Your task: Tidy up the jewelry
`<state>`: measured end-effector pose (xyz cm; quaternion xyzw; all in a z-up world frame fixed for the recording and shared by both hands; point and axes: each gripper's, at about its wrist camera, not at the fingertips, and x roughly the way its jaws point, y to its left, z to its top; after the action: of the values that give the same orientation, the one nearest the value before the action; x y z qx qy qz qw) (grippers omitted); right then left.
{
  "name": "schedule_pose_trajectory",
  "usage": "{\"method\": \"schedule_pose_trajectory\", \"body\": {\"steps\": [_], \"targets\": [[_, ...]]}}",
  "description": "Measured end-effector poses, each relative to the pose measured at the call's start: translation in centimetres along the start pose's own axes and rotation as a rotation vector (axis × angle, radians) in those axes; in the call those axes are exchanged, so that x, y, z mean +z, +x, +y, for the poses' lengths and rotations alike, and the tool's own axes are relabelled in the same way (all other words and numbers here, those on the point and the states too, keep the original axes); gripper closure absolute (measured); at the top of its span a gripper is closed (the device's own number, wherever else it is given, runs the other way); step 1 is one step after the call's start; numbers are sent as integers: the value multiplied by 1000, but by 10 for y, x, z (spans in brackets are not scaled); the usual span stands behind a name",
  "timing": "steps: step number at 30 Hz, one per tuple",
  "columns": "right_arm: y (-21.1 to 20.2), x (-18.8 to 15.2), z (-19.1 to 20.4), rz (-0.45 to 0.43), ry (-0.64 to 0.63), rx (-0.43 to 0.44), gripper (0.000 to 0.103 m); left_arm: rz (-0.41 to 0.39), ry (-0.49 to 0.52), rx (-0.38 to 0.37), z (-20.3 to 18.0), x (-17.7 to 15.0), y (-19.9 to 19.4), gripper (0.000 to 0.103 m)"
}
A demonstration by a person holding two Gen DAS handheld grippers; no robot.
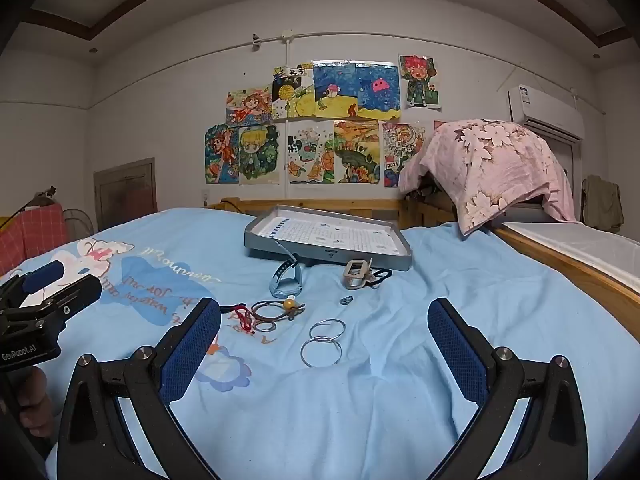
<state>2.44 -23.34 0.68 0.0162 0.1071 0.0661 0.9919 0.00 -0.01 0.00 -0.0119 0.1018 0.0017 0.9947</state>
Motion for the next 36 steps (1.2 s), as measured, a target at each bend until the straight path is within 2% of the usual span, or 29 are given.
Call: {"method": "schedule_pose_trajectory", "body": {"steps": [36], "targets": [[4,-1,1,13,4,3,1,1,-5,-4,0,0,1,0]]}}
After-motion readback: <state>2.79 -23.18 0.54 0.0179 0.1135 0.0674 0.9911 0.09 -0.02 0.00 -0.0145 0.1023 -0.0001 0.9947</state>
